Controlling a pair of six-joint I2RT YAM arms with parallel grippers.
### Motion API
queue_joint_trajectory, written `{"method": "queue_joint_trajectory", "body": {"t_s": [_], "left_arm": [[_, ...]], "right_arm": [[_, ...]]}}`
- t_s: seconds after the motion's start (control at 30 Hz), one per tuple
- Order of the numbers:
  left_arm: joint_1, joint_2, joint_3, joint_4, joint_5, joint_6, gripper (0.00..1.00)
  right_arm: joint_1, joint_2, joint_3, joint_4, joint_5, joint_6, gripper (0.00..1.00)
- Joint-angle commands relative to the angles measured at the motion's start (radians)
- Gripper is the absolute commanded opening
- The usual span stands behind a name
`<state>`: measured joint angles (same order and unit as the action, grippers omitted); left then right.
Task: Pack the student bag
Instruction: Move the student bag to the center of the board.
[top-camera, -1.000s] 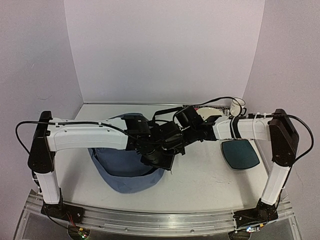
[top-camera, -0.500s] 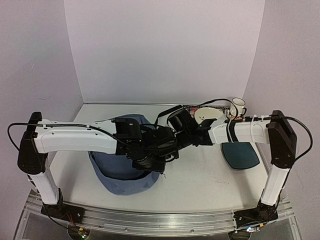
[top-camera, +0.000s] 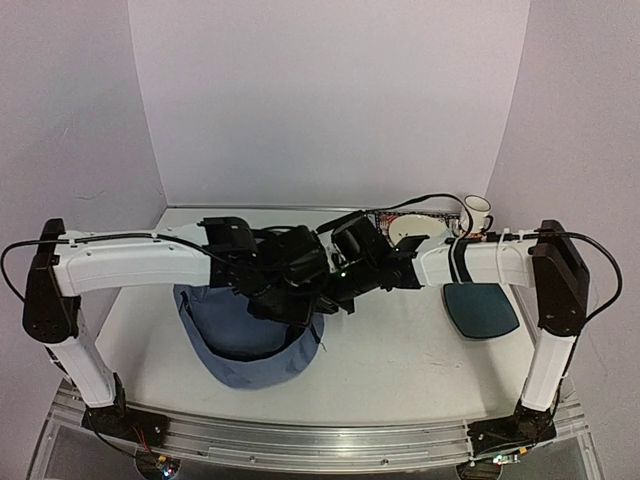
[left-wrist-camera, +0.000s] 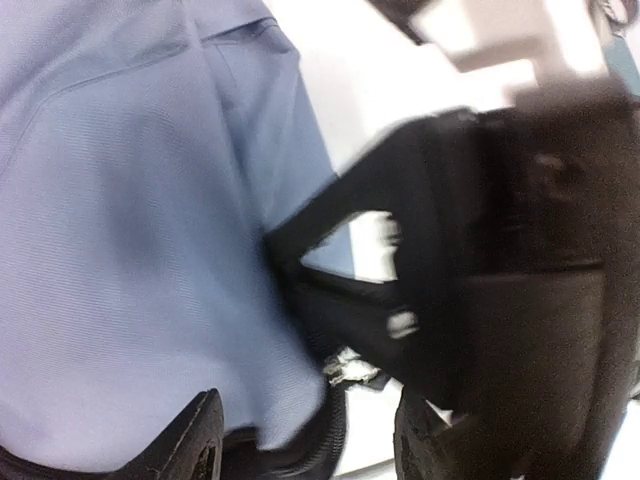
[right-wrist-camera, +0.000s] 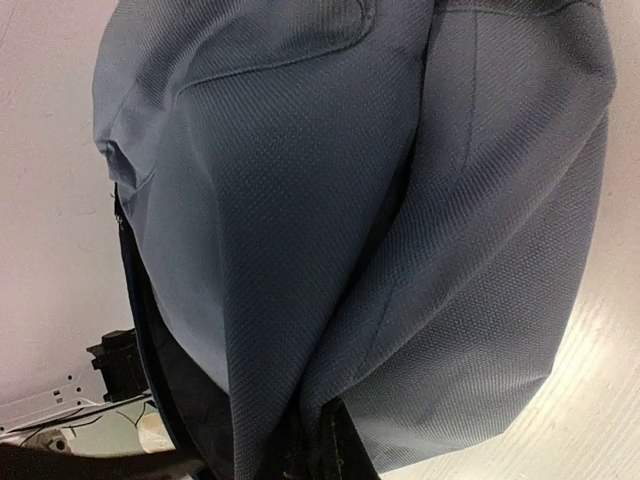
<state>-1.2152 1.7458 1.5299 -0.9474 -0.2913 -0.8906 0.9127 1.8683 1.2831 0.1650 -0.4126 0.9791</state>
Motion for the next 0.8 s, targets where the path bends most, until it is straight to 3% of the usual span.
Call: {"method": "queue_joint_trajectory", "body": {"t_s": [0.0,0.23,0.4,0.57,0.77], "left_arm": [[0.141,-0.167,-0.042,0.113,0.071,0.22,0.6],[0.394,-0.187,-0.058,0.195,0.239,0.455,0.61],[0.453,-0.129,-0.019,0.216,0.281,0.525,0.62],[0.474,-0.063,0.004,0.233,0.288,0.575,0.64],[0.476,-0.037,0.001,0.234,0.321,0.629,0.64]], "right_arm": [[-0.027,0.014,0.066,-0.055,0.112,-0.117,0.0],[-0.153,0.087,0.184,-0.129,0.124,-0.266,0.01],[-0.164,0.045,0.197,-0.148,0.088,-0.333,0.25],[-0.23,-0.098,0.062,-0.161,0.011,-0.44,0.47],[-0.3,-0.169,-0.042,-0.165,-0.153,-0.64,0.56]]}}
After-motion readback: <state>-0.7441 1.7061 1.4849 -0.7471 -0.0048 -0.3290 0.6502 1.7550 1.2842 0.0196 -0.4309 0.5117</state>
